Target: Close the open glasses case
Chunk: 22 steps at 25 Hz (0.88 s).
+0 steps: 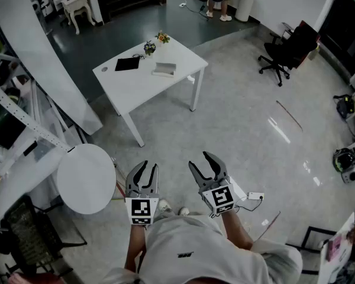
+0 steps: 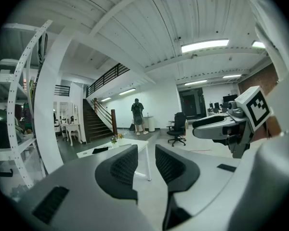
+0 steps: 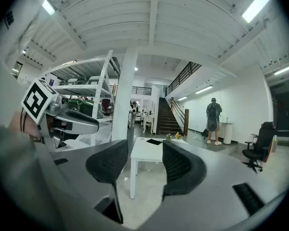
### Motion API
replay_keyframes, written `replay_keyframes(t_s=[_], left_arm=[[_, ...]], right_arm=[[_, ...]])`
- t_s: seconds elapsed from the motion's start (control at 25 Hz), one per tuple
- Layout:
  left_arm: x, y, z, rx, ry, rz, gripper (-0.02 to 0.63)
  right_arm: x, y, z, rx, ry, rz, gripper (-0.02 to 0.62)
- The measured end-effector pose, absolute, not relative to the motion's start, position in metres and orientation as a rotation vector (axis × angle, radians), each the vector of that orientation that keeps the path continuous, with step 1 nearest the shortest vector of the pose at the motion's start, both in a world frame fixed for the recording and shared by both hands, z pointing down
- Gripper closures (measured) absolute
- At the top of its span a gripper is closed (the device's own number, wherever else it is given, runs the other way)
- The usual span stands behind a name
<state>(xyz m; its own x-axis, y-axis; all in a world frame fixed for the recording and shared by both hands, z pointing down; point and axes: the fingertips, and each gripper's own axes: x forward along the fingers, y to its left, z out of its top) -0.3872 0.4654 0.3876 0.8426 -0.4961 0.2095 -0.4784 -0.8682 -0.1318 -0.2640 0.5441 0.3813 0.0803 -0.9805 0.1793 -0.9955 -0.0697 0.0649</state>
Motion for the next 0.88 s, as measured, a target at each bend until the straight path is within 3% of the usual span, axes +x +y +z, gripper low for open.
replay_keyframes(t_s=[0.4,0.88], left_arm=[[-0.366,0.48,0.394,-2.951,0.787,-0.383,0.479],[-0.32,0.4,0.402,-2.97,0.708,-0.38,0.479]], right_arm=[[-0.245,0.551,0.39,2.166,-2.059,0.136,0.367],[-0.208,0.472,0.395,2.186,-2.006,0.153,0.367]])
